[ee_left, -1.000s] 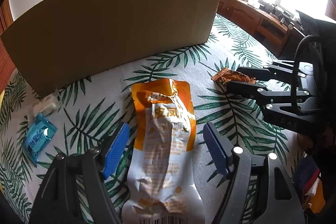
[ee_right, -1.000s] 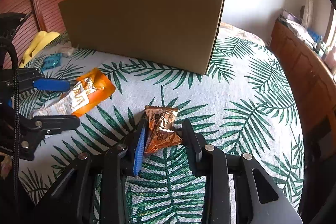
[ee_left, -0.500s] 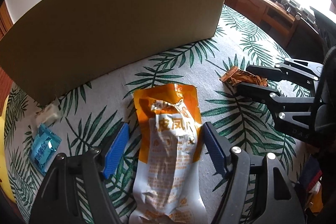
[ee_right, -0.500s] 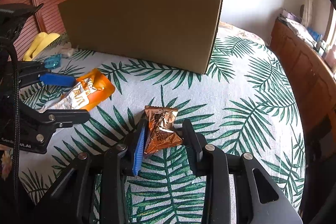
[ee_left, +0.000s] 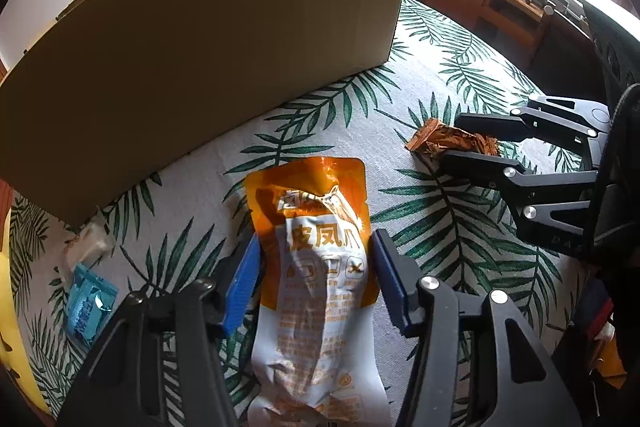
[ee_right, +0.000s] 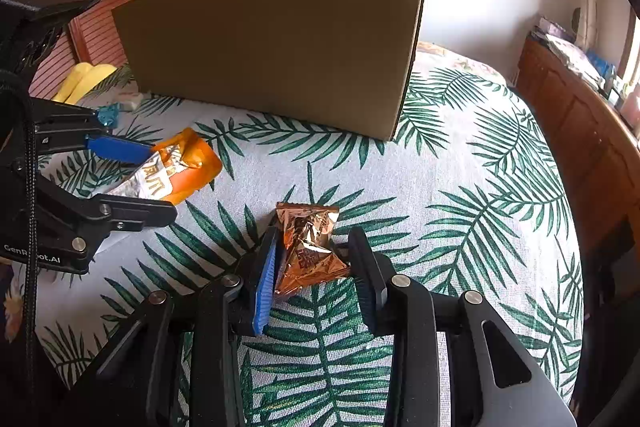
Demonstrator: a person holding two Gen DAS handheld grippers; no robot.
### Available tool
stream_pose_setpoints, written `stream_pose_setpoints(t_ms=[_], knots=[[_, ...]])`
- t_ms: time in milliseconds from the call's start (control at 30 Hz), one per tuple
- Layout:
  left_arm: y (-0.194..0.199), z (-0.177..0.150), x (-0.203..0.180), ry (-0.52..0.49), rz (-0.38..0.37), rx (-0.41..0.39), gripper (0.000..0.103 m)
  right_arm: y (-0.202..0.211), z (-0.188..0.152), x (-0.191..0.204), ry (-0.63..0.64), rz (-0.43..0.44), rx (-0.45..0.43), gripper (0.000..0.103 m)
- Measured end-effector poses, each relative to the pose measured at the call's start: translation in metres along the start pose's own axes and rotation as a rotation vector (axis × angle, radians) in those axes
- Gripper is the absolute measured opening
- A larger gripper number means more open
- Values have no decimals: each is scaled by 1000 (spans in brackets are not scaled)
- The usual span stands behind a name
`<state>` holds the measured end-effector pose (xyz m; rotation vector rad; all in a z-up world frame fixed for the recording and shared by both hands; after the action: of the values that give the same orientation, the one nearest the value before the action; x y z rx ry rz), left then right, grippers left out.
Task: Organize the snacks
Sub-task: 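Lift the orange pouch and copper candy and carry both over the box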
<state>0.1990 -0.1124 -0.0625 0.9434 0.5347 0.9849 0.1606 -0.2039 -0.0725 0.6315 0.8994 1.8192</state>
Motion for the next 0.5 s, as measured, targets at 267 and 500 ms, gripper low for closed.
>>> stream_pose_setpoints(t_ms=[267, 500], knots=[[14, -11, 1, 21, 26, -56, 53, 0, 0, 1, 4, -4, 0, 33], [36, -13, 6, 46, 24, -126, 53, 2, -1, 3, 12, 3, -7, 24]])
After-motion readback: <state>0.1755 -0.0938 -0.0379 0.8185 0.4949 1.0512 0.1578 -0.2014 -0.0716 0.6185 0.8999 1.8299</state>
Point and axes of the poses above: each gripper's, at about its wrist camera, not at the fingertips, and y roughly against the way its jaws point, x to its left, z to its top, the point moved 1 cm from there along -y, roughly the way its jaws point, and after that the axes turned 2 degrees about z, right-handed, at the moved point
